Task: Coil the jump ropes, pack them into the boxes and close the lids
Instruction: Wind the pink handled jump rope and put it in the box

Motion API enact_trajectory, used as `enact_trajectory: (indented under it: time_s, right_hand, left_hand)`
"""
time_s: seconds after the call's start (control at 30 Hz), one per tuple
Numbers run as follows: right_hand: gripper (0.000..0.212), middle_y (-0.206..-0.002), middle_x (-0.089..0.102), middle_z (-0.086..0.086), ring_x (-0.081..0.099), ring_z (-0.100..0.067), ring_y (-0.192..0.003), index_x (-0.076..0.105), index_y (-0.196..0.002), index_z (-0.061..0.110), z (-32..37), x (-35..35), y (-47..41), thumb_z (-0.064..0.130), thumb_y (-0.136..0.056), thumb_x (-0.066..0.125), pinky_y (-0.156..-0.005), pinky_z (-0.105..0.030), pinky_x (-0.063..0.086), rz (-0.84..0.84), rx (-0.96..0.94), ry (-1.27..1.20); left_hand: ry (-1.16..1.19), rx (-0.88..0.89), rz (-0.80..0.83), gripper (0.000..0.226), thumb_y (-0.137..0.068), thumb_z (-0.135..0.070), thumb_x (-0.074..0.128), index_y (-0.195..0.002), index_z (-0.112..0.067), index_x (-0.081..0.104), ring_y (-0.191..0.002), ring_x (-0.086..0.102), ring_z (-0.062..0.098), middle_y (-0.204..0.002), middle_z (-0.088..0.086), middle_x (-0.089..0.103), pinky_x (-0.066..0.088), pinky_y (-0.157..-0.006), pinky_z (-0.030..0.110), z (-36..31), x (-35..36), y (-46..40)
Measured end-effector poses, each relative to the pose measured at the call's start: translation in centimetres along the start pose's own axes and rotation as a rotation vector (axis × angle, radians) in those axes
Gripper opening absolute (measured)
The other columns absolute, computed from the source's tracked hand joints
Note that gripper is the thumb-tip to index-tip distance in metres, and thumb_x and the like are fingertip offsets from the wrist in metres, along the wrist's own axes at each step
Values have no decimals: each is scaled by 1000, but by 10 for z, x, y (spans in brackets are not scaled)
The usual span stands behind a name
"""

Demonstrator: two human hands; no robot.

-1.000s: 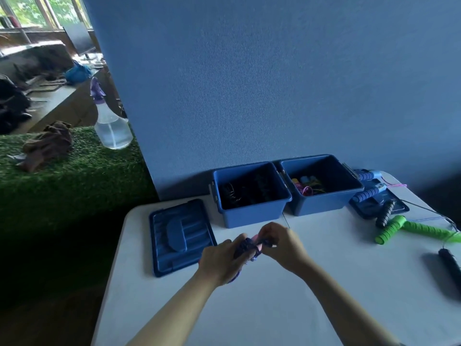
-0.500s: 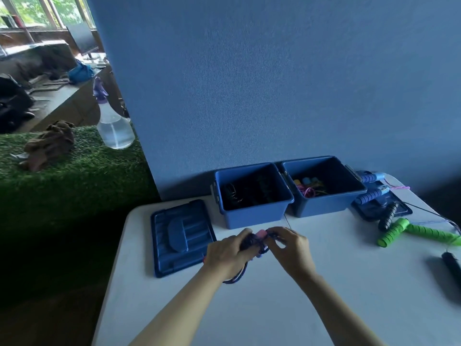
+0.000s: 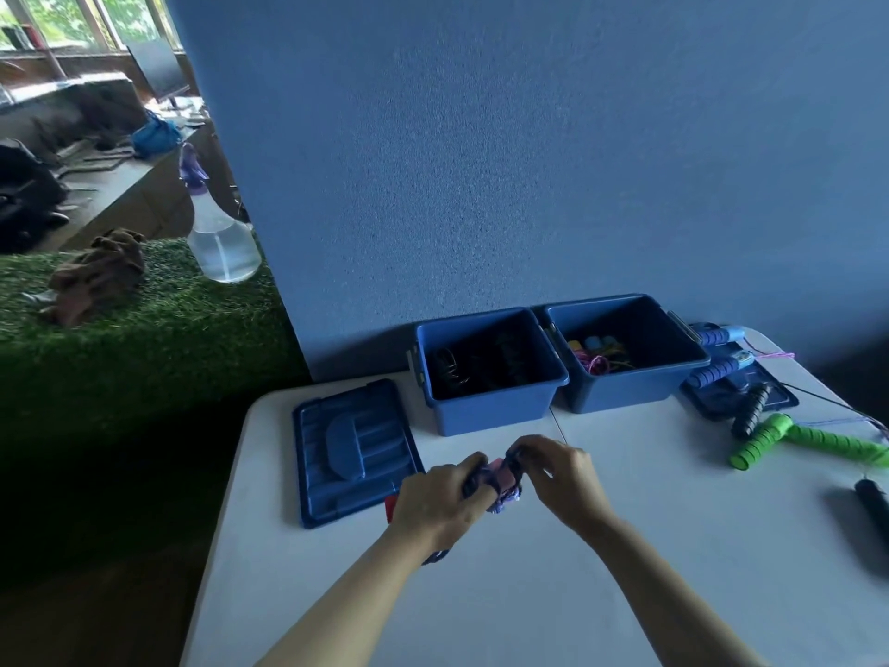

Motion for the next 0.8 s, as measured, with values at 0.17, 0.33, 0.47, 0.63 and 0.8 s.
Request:
enact_trajectory:
  time_s: [0.17,0.33,0.47,0.63,0.8]
  right_hand:
    - [43,-73,72,7,68,-8,-70,69,-70,39,-16,10,-10,-2,-79,58,-71,-26,55,307,157,-48]
    - [19,-72,73,3,66,-6,-69,75,-78,18,-19,16,-8,0,-77,71,-73,-26,55,418,245,-207]
    - [10,-78,73,-15,66,-18,-73,75,-73,10,-29,14,-11,0,-71,77,-78,-38,55,340,368,-316]
    - [25,-90,72,-17,69,-23,-85,73,-88,1,-32,17,3,25,-88,63,-79,-37,57,308,590,-555]
    - [34,-82,66,-7,58,-15,-76,67,-86,10,-22,30,14,40,-93,52,-81,-38,53,375,518,-296]
  left_hand:
    - [-149,149,-45,38,-82,-58,24,-97,-31,46,-61,54,17,-69,-4,56,44,-60,30,-7,-4,4]
    - [-366,341,-70,43,-84,-49,24,-108,-25,50,-61,54,25,-76,-1,58,43,-65,32,-25,-2,4]
    - [-374,272,-106,48,-78,-46,18,-108,-17,41,-59,47,24,-77,-2,51,43,-69,34,-23,-1,1]
    - [-328,127,-165,54,-77,-48,15,-117,-18,37,-67,54,25,-88,1,57,43,-70,37,-12,1,-3]
    - [-332,103,-175,50,-79,-47,6,-112,-21,34,-73,60,24,-92,2,61,43,-72,37,-26,8,-5]
Point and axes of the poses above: each hand's wrist, its own y-axis away from the middle knuckle, its own x-axis out of the palm, z = x × y, the point moved 8 cm from there along -y, towards the middle knuckle
